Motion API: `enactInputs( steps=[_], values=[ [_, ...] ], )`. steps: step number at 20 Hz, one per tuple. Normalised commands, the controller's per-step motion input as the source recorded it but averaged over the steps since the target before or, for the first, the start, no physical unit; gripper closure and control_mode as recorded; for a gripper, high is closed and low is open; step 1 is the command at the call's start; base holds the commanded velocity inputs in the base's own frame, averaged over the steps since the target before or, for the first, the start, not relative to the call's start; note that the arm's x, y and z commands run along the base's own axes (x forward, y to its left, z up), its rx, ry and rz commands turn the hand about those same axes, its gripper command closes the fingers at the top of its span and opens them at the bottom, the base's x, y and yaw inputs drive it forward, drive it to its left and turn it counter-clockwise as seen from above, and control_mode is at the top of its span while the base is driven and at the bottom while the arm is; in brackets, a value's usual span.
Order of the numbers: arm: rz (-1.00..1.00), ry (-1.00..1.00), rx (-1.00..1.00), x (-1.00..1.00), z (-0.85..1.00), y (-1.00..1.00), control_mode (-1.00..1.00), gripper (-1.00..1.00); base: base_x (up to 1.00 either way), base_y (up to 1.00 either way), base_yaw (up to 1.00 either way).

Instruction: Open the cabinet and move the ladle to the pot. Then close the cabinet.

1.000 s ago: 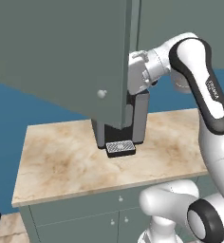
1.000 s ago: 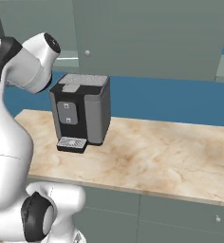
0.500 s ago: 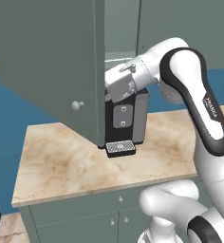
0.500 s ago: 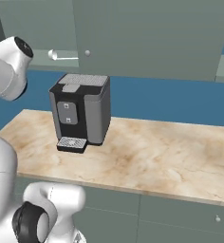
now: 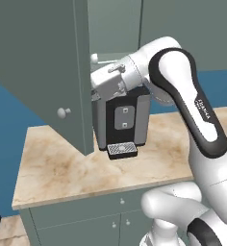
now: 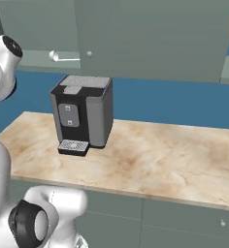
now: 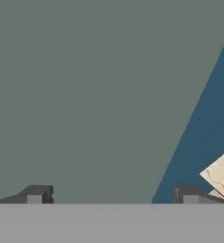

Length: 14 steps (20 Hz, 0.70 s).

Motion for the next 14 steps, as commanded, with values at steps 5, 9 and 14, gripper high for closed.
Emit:
enactInputs(
  steps=[5, 9, 14],
  values=[
    [-0.28, 0.0, -0.07, 0.62, 0.24, -0.88, -1.0, -1.0, 0.0, 0.0, 0.0],
    [-0.38, -0.04, -0.17, 0.7, 0.19, -0.52, -1.0, -1.0, 0.0, 0.0, 0.0],
    [-0.42, -0.09, -0.23, 0.68, 0.07, -0.09, -1.0, -1.0, 0.0, 0.0, 0.0]
  ],
)
